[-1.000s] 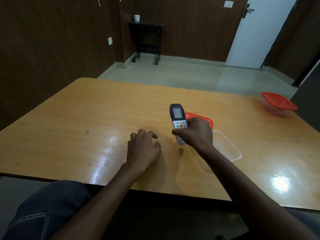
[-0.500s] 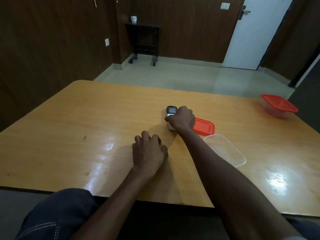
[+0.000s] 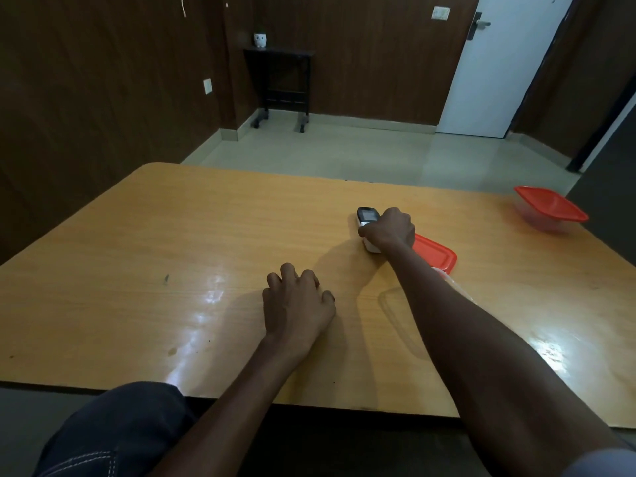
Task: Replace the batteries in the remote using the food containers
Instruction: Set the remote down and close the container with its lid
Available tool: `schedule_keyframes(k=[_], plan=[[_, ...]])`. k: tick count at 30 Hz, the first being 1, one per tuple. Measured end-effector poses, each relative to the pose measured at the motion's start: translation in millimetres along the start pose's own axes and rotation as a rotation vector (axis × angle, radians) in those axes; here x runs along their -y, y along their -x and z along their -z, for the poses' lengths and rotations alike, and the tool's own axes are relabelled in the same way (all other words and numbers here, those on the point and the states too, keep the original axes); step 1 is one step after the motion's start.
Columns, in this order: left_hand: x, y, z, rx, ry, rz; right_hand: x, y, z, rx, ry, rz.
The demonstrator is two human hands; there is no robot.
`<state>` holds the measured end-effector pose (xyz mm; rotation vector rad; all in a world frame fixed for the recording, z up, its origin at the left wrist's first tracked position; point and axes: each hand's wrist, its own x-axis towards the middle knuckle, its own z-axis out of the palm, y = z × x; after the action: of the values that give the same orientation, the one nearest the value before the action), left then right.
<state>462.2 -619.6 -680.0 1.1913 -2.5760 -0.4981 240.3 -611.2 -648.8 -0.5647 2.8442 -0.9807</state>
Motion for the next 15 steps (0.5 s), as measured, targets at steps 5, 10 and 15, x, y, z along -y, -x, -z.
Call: schedule_keyframes(k=[5,10,15], plan=[[-1.1,0.6,0.2,0.000,-0.008,0.008,-7.3,-2.1,7.8,0.006,-0.006,0.048],[-2.3,0.3,-0.5,-0.003,0.003,0.024,-41.7,-11.7,37.2,-0.016,0.032,0.049],[-6.6,2.8,-3.8,-0.015,0.025,0.012,-76.3,-15.5,63.5,0.235,0.257,-0.028]])
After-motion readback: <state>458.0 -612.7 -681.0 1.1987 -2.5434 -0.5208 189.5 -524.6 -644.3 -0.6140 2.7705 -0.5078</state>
